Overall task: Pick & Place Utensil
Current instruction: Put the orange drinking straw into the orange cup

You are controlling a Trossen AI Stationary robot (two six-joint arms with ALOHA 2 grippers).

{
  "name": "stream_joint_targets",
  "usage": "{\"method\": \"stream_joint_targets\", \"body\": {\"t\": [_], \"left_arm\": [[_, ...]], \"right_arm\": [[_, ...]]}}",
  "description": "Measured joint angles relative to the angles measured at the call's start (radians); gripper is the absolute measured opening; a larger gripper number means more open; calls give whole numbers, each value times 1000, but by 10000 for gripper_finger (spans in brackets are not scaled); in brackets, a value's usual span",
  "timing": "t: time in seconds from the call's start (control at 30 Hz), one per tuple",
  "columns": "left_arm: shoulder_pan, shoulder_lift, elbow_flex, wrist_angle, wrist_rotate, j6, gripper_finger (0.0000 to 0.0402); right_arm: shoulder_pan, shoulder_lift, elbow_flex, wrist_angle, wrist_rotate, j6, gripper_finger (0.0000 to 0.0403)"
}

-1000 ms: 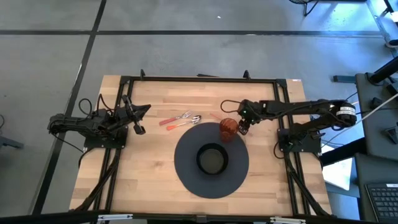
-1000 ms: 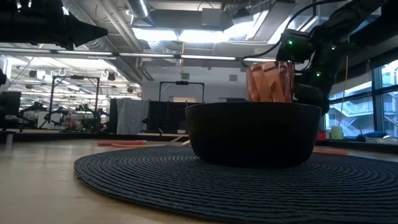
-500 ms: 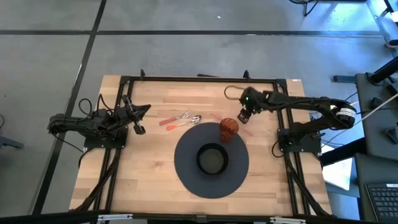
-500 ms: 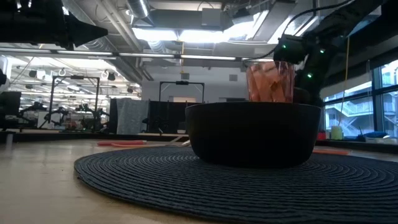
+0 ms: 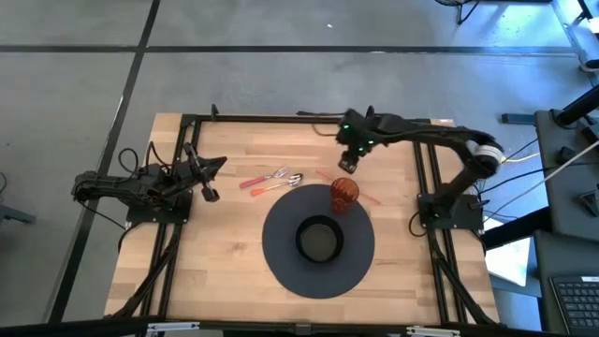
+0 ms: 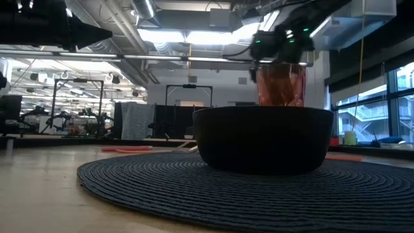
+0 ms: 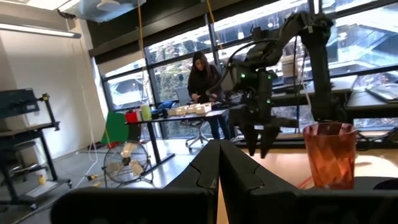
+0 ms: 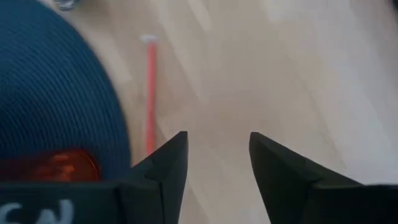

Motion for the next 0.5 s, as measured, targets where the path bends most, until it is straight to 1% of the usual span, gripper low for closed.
{"method": "stream_joint_targets", "body": {"t": [0.1, 0.2, 0.3, 0.5], "left_arm": [[0, 0, 0, -11, -19, 1, 4], [0, 0, 0, -12, -31, 11, 4], [0, 0, 0, -12, -32, 27, 4], [0, 0, 0, -6, -32, 60, 4]], "right_arm": [[29, 78, 75, 6, -11, -24, 189], [47, 137, 140, 10, -67, -34, 205], [64, 181, 185, 15, -75, -50, 220], [71, 261, 205, 26, -69, -83, 229]]}}
